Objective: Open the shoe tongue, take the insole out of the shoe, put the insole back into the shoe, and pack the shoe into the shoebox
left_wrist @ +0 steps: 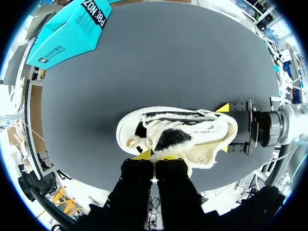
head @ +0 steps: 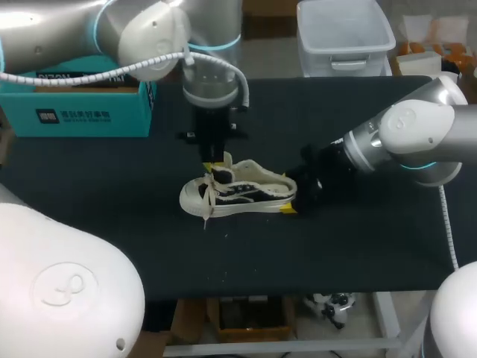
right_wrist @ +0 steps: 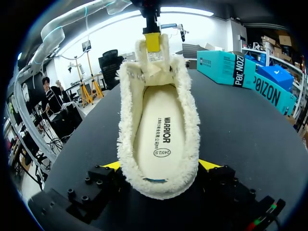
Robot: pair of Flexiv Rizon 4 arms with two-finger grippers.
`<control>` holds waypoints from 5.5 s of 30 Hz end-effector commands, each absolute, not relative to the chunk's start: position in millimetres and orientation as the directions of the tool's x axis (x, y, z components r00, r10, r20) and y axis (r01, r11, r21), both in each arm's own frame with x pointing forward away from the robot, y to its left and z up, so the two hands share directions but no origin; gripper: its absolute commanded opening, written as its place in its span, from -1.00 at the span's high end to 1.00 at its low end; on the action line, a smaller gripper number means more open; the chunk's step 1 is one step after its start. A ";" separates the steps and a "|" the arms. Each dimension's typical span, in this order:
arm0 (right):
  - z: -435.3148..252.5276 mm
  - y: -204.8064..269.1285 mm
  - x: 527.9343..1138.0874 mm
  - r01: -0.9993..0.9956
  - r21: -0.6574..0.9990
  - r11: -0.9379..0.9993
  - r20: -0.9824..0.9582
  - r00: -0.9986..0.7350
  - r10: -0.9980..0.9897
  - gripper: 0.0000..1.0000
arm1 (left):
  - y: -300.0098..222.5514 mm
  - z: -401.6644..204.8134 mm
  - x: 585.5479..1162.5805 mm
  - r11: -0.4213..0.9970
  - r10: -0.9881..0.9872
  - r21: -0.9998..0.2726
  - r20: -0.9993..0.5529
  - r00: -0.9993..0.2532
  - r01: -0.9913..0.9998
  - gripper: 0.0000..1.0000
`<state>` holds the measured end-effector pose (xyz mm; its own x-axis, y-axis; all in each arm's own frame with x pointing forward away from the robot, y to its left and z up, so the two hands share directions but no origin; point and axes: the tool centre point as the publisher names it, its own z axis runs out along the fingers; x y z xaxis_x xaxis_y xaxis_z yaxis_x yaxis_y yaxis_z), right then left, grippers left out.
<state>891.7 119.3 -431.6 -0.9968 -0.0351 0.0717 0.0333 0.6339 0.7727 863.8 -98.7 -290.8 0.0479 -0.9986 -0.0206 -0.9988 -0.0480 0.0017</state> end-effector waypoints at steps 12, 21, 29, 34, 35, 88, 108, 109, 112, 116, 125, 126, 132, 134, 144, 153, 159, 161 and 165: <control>-440.2 117.8 891.4 0.032 0.774 0.632 0.069 -0.997 -0.035 1.00 | -22.4 -311.9 862.3 0.006 -0.868 0.082 0.495 0.036 -0.997 1.00; -440.2 117.8 891.4 0.032 0.774 0.632 0.069 -0.997 -0.035 1.00 | -25.7 -319.7 859.3 0.093 -0.847 0.068 0.530 -0.043 -0.993 1.00; -440.2 117.8 891.4 0.032 0.774 0.632 0.069 -0.997 -0.035 1.00 | -44.4 -313.5 846.7 0.211 -0.852 0.029 0.495 -0.170 -0.977 1.00; -440.2 117.8 891.4 0.032 0.774 0.632 0.069 -0.997 -0.035 1.00 | -53.5 -301.4 839.8 0.290 -0.841 -0.008 0.475 -0.258 -0.957 -1.00; -440.2 117.8 891.4 0.032 0.774 0.632 0.069 -0.997 -0.035 1.00 | -54.6 -297.6 838.9 0.305 -0.839 -0.013 0.470 -0.275 -0.952 -1.00; -435.7 143.8 894.1 0.024 0.794 0.607 0.076 -0.995 -0.060 1.00 | -115.1 -219.1 834.3 0.746 -0.566 -0.192 0.320 -0.759 -0.637 -1.00; -442.2 141.3 891.6 0.030 0.814 0.580 0.075 -0.996 -0.053 1.00 | -125.3 -214.2 838.6 0.991 -0.076 -0.097 0.145 -0.987 -0.091 0.10; -442.2 141.3 891.6 0.030 0.814 0.580 0.075 -0.996 -0.053 1.00 | -126.9 -213.8 841.7 0.995 -0.041 -0.089 0.154 -0.987 -0.055 1.00; -442.2 141.3 891.6 0.030 0.814 0.580 0.075 -0.996 -0.053 1.00 | -128.6 -214.5 847.0 0.997 0.035 -0.079 0.176 -0.984 0.021 1.00; -442.2 141.3 891.6 0.030 0.814 0.580 0.075 -0.996 -0.053 1.00 | -130.4 -220.2 852.4 0.989 0.141 -0.071 0.202 -0.969 0.129 1.00; -442.2 141.3 891.6 0.030 0.814 0.580 0.075 -0.996 -0.053 1.00 | -146.6 -227.6 868.0 0.992 0.124 -0.029 0.239 -0.963 0.120 1.00; -442.2 141.3 891.6 0.030 0.814 0.580 0.075 -0.996 -0.053 1.00 | -146.6 -227.6 868.0 0.992 0.124 -0.029 0.239 -0.963 0.120 1.00; -442.2 141.3 891.6 0.030 0.814 0.580 0.075 -0.996 -0.053 1.00 | -144.7 -228.4 868.1 0.986 0.164 -0.031 0.166 -0.972 0.161 1.00; -442.2 141.3 891.6 0.030 0.814 0.580 0.075 -0.996 -0.053 1.00 | -144.9 -234.5 871.3 0.992 0.127 -0.008 0.127 -0.984 0.127 1.00; -442.2 141.3 891.6 0.030 0.814 0.580 0.075 -0.996 -0.053 1.00 | -152.9 -280.1 875.0 0.989 0.106 -0.110 0.073 -0.992 0.098 1.00; -442.2 141.3 891.6 0.030 0.814 0.580 0.075 -0.996 -0.053 1.00 | -155.8 -306.8 869.7 0.988 0.136 -0.086 0.067 -0.988 0.130 1.00; -442.2 141.3 891.6 0.030 0.814 0.580 0.075 -0.996 -0.053 1.00 | -164.3 -332.5 872.8 0.984 0.172 -0.049 0.063 -0.983 0.169 1.00; -442.2 141.3 891.6 0.030 0.814 0.580 0.075 -0.996 -0.053 1.00 | -166.2 -341.8 875.9 0.984 0.175 -0.047 0.074 -0.982 0.172 1.00; -442.2 141.3 891.6 0.030 0.814 0.580 0.075 -0.996 -0.053 1.00 | -166.3 -354.7 879.8 0.983 0.183 -0.047 0.087 -0.979 0.180 1.00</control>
<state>891.2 142.6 -433.4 -0.9959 -0.0516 0.0739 0.0302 0.5821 0.8126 871.6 -159.7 -341.7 -0.9813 0.1810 0.0652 0.1781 0.9829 -0.0473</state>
